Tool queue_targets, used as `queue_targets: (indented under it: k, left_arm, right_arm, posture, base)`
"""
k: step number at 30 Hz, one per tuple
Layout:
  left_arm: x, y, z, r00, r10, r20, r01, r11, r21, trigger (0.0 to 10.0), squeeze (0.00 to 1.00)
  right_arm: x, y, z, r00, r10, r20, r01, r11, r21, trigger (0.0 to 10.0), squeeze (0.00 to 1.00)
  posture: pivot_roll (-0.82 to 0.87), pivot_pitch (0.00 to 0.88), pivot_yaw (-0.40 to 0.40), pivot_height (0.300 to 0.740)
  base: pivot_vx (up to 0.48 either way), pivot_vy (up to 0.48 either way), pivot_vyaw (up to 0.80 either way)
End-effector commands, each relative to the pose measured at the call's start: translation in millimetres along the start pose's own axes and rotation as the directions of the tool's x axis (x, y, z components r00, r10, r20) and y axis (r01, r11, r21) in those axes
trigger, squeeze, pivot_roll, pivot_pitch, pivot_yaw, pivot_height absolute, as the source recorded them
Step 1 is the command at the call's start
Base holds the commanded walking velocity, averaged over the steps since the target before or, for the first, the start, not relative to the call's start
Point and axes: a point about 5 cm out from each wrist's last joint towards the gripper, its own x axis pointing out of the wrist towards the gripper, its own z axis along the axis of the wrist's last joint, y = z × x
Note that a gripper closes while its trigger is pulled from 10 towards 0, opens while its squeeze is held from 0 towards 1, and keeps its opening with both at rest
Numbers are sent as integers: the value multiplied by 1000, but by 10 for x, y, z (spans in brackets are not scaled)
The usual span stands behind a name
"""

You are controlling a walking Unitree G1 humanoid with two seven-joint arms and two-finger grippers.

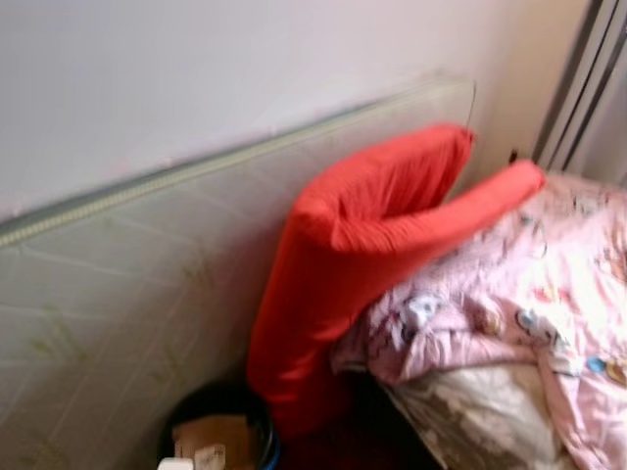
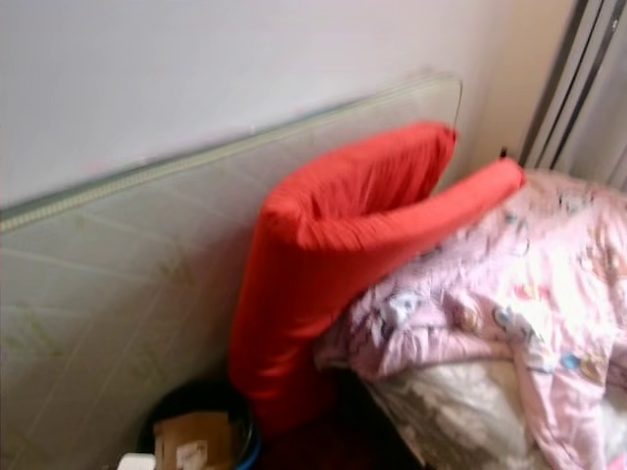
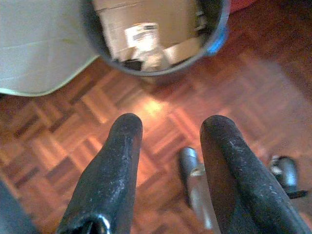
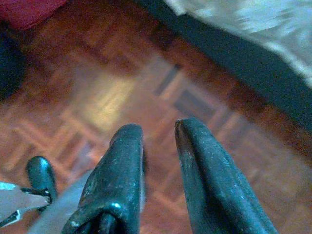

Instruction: Clean up the room

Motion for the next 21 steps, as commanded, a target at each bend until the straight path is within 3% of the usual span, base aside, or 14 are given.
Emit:
queue_targets:
  k: [1,10,16,21]
  left_arm:
    - [-16,95,-48,999,26,-24,-26,1000,1,10000,0]
    - [-6,115,8,999,30,-17,-30,1000,-6,10000,0]
    - [-13,120,-29,999,29,-27,-30,999,-24,10000,0]
    - [-42,178,-130,998,35,-53,-36,999,-23,10000,0]
  right_arm:
    - [14,83,30,1000,15,9,-16,1000,19,10000,0]
    - [16,75,42,1000,10,9,-10,1000,24,10000,0]
    - [16,64,61,1000,9,18,-10,1000,24,10000,0]
    - [17,68,56,1000,8,11,-9,1000,23,10000,0]
  posture:
    - [-30,0,22,740]
    - [-31,0,12,740]
    - [-58,0,9,740]
    - [-66,6,14,740]
  base:
    - [0,-420,0]
    - [0,-420,0]
    - [0,0,0]
    - [0,0,-730]
